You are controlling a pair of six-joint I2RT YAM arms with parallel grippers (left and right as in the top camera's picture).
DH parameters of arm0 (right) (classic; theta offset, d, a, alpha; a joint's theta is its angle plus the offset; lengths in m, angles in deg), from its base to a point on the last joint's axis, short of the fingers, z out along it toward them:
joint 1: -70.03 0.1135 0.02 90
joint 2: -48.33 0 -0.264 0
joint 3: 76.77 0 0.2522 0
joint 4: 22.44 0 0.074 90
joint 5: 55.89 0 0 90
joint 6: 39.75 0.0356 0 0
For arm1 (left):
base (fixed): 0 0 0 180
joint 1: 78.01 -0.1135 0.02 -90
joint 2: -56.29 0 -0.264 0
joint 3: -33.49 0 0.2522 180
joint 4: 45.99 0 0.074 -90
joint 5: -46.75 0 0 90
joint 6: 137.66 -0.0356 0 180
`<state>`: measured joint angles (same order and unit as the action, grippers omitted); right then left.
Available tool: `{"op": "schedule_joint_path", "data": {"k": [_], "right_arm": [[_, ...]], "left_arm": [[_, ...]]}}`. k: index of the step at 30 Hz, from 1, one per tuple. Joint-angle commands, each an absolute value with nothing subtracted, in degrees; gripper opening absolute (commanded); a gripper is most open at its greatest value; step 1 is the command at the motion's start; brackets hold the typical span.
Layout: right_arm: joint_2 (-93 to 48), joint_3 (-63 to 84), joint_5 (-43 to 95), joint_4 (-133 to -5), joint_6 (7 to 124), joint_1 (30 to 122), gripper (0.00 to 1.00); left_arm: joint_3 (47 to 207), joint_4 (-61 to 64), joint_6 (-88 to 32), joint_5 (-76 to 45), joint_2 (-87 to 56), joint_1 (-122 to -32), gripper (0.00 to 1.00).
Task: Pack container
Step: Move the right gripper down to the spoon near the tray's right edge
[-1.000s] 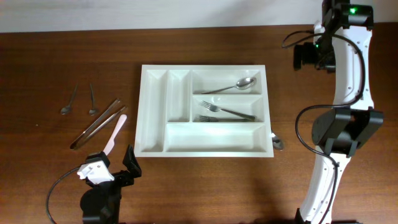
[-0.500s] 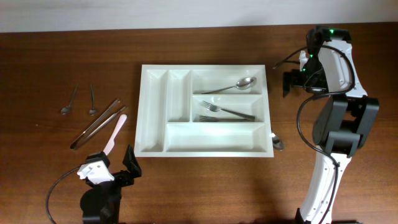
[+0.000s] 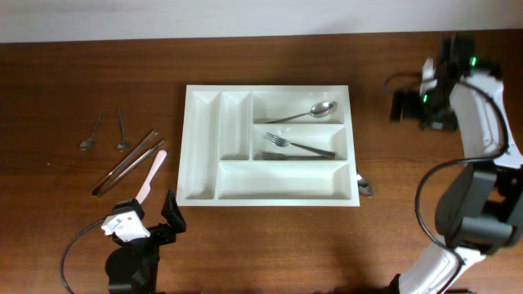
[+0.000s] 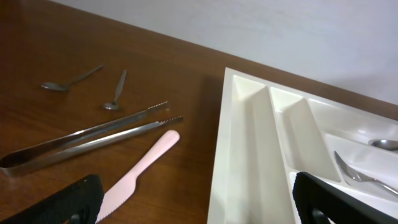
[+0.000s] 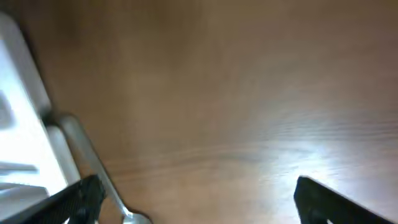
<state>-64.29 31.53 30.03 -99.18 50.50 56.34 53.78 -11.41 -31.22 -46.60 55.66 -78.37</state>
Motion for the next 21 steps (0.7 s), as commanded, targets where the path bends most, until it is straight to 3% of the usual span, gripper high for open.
{"op": "schedule_joint_path", "data": {"k": [1, 10, 21], "right_arm": [[-60.77, 19.93, 25.49, -97.83, 50.96, 54.61, 0.99], [-56.66, 12.52, 19.00, -97.56, 51.37, 54.61, 0.99], [-52.22, 12.45, 19.26, -97.70, 83.72, 54.54, 0.96]], "left_arm": [[53.58, -11.35, -32.09, -45.99, 55.99, -78.57, 0.99], [53.58, -11.35, -32.09, -45.99, 55.99, -78.55, 0.99], [53.58, -11.35, -32.09, -45.99, 55.99, -78.55, 0.99]]}}
